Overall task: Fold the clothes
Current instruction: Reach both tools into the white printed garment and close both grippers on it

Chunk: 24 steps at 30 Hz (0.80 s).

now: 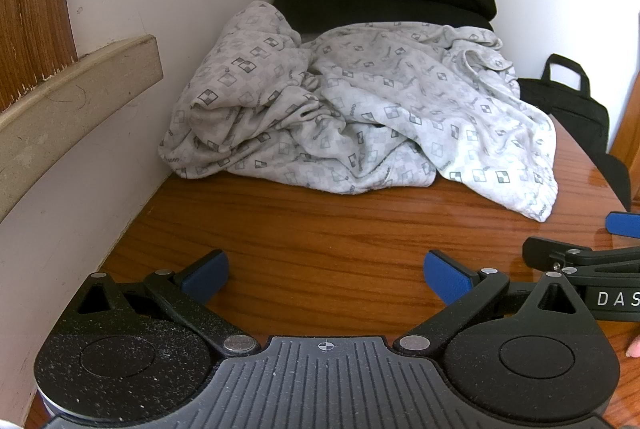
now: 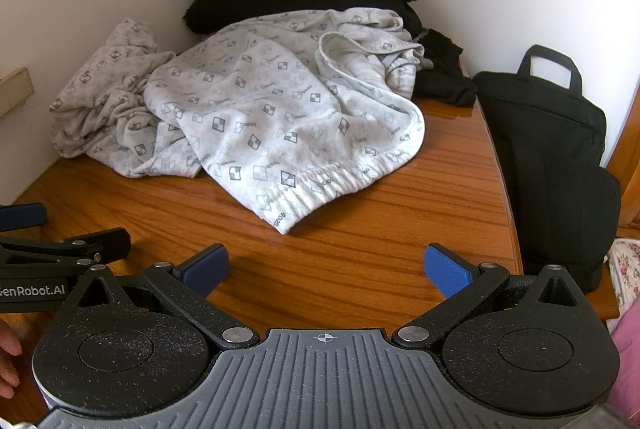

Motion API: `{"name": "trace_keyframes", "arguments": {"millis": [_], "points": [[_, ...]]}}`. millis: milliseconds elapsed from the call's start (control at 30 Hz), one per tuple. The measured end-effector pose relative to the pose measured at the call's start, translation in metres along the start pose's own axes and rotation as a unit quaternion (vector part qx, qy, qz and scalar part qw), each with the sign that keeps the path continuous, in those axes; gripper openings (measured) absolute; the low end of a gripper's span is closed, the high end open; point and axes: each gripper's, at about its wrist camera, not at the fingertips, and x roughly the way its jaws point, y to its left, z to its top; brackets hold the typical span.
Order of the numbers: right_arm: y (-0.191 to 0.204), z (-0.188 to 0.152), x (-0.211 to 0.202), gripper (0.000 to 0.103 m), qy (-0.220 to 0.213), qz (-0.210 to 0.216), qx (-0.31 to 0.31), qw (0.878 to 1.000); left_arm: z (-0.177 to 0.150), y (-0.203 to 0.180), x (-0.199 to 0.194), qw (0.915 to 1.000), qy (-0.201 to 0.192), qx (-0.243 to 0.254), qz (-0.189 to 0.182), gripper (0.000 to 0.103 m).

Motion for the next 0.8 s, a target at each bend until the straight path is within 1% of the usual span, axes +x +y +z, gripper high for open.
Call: {"name": "trace_keyframes", "arguments": {"millis": [267,333,433,533,667,700,800], "points": [[0.000,0.000,0.000,0.103,0.000,0.001,0.000,1.000,0.000,0.000,0.000,1.0000,0.000,0.000,0.001,0.103],[-0.001,0.000,0.000,0.103,0.000,0.008,-0.005,1.000,-0.001,0.002,0.000,1.0000,-0.001,-0.001,0.001,0.103],[-0.006,0.000,0.001,0.103,0.000,0.030,-0.017,0.999,-0.002,0.001,-0.005,1.0000,-0.004,0.007,-0.004,0.103],[-0.013,0.001,0.001,0.103,-0.003,0.047,-0.013,0.999,0.000,-0.001,-0.012,0.9998,-0.017,0.004,0.003,0.103],[-0.024,0.008,0.002,0.103,-0.009,0.078,-0.005,0.997,0.006,-0.002,-0.024,0.9984,-0.056,-0.005,0.000,0.103],[-0.028,0.011,0.002,0.103,-0.010,0.090,-0.008,0.996,0.007,-0.002,-0.027,0.9979,-0.065,-0.008,0.001,0.103],[-0.044,0.023,0.003,0.103,-0.016,0.144,-0.013,0.989,0.010,-0.001,-0.031,0.9964,-0.081,-0.025,0.002,0.103]]}}
